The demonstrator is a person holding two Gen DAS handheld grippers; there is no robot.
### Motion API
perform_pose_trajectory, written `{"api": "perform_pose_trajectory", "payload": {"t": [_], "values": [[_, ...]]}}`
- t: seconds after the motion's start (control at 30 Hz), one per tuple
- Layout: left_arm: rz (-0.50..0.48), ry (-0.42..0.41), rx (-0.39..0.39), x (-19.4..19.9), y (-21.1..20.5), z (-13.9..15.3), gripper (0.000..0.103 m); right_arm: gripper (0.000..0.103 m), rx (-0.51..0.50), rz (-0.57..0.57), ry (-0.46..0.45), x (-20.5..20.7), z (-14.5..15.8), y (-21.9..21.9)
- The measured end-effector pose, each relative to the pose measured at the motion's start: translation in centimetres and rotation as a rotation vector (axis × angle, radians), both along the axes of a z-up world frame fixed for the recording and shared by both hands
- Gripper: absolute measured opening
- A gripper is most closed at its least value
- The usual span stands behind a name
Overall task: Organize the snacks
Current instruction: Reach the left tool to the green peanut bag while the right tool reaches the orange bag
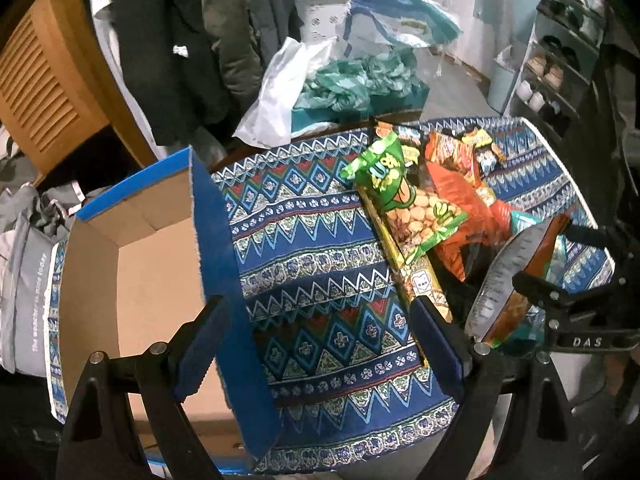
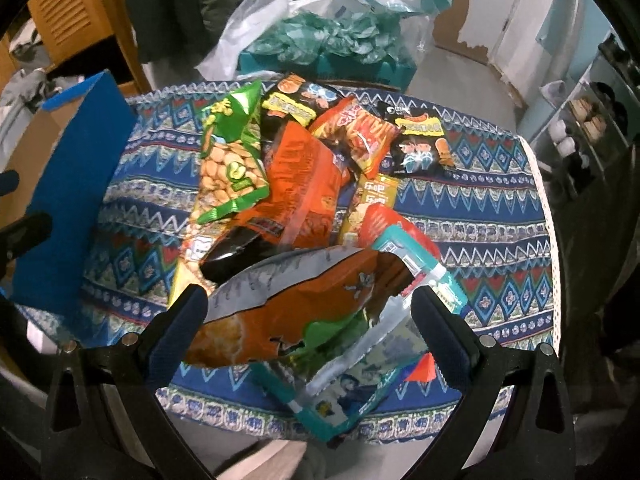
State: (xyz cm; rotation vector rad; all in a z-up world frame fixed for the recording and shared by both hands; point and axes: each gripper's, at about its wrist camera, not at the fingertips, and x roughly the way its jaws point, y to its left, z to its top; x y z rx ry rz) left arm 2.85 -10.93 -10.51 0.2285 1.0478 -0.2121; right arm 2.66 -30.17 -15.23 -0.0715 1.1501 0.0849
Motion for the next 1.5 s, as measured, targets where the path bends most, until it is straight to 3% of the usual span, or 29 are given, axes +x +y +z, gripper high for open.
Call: {"api": "perform_pose_trajectory", "payload": {"t": [0.37, 0.5, 0.57, 0.73, 0.87, 1.23, 1.5], "values": [[-0.013, 0.041, 0.037, 0.9, -1.0, -2.1, 0.092, 0.099, 0.067, -0.045, 0.083, 1.5, -3.4, 0.0], [-0.012, 0.054, 0.032, 0.9, -1.1, -2.4, 0.092, 0.09, 0.094, -0.048, 0.081, 1.7, -4.0, -0.2], [-0.015, 0.052, 0.036, 0.9, -1.2, -2.4, 0.092, 0.078, 0.101, -0.043, 0.068, 1.7, -3.8, -0.3], [-0.014, 0.049, 0.036, 0.9, -1.3, -2.3, 0.092, 0.068, 0.153, -0.036, 0.056, 1.7, -3.6, -0.8], [-0.018, 0.048, 0.031, 0.8, -1.4, -2.1, 0.092, 0.053, 0.182, -0.029, 0.058, 1.3, -3.0, -1.4], [-0.003, 0.093, -0.02, 1.1, -1.7, -2.0, 0.092, 0.043, 0.142, 0.03, -0.015, 0.9, 0.1, -1.9], [0.011, 0.114, -0.045, 3.1, -2.5, -1.8, 0.092, 0.042, 0.046, 0.113, -0.041, 3.2, 2.8, -2.7]]}}
